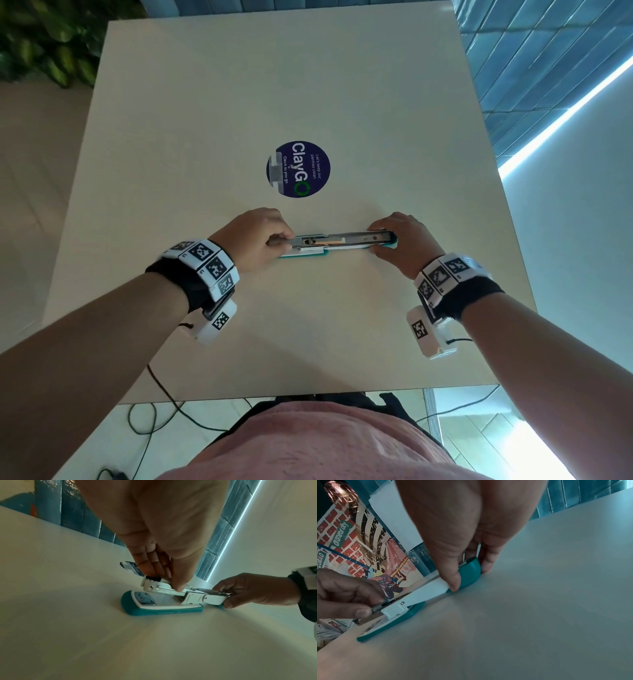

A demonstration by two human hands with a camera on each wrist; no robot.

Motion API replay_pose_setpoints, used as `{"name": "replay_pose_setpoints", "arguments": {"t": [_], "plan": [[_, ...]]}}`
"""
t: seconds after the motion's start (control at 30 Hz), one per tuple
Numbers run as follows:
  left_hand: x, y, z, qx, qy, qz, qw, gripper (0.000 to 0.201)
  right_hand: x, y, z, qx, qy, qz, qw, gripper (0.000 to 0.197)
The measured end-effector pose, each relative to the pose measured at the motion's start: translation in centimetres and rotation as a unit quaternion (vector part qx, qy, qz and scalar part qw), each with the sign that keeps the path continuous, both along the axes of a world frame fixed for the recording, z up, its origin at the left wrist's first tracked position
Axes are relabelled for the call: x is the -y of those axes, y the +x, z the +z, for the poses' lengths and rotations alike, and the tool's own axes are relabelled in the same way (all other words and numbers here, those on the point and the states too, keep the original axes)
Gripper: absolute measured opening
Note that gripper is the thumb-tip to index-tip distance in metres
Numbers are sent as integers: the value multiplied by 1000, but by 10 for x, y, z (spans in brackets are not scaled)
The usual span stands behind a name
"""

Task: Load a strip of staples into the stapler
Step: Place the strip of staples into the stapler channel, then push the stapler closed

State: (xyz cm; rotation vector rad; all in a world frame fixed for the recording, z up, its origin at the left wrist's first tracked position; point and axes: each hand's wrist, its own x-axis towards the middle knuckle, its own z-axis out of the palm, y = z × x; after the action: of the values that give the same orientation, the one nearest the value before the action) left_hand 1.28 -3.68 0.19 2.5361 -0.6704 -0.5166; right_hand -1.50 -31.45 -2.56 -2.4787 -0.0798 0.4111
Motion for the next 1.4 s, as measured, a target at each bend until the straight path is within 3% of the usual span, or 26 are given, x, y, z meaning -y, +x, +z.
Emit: {"name": "replay_pose_setpoints", "arguments": {"t": [0.37,0.67,0.83,1.0,1.23,1.4], "plan": [[-4,-4,-2,-5,1,9,1000,25,1,-1,2,2,0,7,1000,24],[-22,-23,-30,-4,-48,159,986,45,2,-1,2,0,-10,9,1000,37],[-28,-25,-37,-5,-96,201,975,37,1,0,0,14,-11,1,1000,29],[-29,-23,-36,0,-96,184,978,31,0,2,4,4,-12,0,1000,25],[-30,-23,-38,-9,-103,190,976,33,0,2,45,20,115,3,993,30],[-29,-22,-38,-20,-99,193,976,35,-55,0,56,28,165,61,984,30]]}}
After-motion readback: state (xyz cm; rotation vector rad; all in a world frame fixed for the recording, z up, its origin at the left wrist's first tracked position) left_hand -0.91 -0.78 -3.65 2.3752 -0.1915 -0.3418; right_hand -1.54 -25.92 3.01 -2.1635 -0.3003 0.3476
